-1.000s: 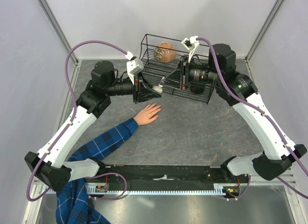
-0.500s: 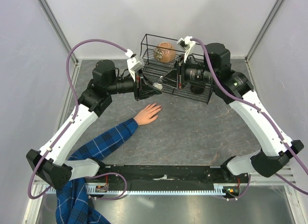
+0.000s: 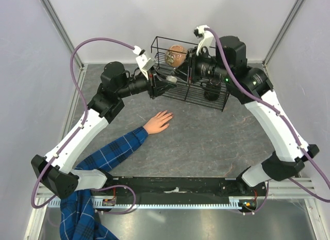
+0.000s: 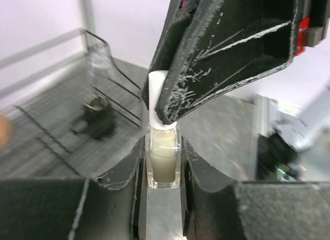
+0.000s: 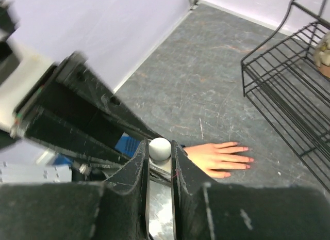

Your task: Paint the nails

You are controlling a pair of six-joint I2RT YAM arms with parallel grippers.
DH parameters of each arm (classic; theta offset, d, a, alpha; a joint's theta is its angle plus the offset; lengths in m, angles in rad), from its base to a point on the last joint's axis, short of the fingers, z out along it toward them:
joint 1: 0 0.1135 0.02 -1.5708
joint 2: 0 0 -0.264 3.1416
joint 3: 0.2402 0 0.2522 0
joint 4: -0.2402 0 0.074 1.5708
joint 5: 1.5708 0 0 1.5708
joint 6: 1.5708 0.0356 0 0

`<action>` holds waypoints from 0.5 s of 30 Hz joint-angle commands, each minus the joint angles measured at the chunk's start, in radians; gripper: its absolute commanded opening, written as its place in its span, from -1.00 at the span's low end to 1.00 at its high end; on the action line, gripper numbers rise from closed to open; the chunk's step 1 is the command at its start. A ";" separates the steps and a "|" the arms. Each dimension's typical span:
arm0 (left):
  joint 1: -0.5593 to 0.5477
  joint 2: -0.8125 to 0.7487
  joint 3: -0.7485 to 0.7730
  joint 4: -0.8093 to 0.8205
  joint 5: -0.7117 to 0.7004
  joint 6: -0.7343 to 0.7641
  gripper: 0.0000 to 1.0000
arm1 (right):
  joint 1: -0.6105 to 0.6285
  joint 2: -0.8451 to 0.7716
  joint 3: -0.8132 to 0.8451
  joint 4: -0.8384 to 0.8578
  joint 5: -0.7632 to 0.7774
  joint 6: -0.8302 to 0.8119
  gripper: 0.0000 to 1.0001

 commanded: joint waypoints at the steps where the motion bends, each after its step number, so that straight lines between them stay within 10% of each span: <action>1: -0.073 0.016 0.074 0.235 -0.201 0.158 -0.97 | 0.059 0.128 0.198 -0.258 0.044 0.135 -1.00; 8: -0.286 0.187 0.191 0.307 -0.635 0.655 -0.96 | 0.088 0.324 0.469 -0.552 0.256 0.281 -1.00; 15: -0.360 0.257 0.209 0.439 -0.729 0.607 -0.97 | 0.102 0.277 0.436 -0.503 0.385 0.364 -1.00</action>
